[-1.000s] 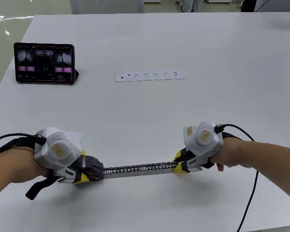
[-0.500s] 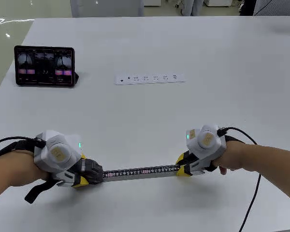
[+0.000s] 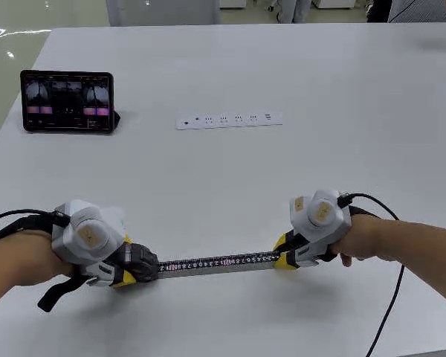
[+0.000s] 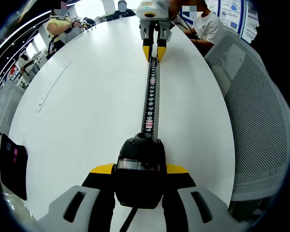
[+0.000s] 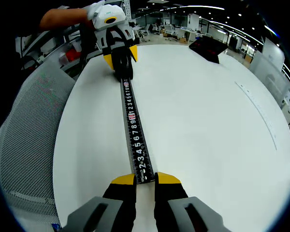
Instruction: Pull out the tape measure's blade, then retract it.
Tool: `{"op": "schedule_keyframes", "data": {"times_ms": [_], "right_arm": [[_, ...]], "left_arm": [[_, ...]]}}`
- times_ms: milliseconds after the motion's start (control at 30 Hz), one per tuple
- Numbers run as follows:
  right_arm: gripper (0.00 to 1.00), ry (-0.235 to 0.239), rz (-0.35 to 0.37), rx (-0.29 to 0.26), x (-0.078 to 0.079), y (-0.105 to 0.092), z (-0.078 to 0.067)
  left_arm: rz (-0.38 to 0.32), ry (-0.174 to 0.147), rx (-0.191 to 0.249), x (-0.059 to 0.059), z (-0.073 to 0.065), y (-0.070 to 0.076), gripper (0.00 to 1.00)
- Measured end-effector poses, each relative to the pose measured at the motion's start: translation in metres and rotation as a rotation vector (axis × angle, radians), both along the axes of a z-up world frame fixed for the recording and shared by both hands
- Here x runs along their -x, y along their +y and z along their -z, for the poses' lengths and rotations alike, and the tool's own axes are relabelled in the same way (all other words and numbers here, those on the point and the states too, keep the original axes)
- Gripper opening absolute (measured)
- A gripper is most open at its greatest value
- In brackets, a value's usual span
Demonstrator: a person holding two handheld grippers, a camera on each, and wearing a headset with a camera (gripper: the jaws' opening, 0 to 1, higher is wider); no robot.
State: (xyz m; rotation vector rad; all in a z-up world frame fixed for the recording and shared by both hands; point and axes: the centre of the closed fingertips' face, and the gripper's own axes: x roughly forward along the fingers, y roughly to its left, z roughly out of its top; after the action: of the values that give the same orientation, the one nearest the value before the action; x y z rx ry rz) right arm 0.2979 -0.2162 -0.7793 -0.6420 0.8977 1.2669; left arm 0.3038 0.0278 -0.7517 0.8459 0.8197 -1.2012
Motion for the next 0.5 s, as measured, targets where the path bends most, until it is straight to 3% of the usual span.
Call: {"op": "schedule_keyframes", "data": {"times_ms": [500], "right_arm": [[0.10, 0.001, 0.002, 0.004, -0.0005, -0.0048, -0.0010]], "left_arm": [[-0.003, 0.001, 0.003, 0.0013, -0.0020, -0.0007, 0.32]]}}
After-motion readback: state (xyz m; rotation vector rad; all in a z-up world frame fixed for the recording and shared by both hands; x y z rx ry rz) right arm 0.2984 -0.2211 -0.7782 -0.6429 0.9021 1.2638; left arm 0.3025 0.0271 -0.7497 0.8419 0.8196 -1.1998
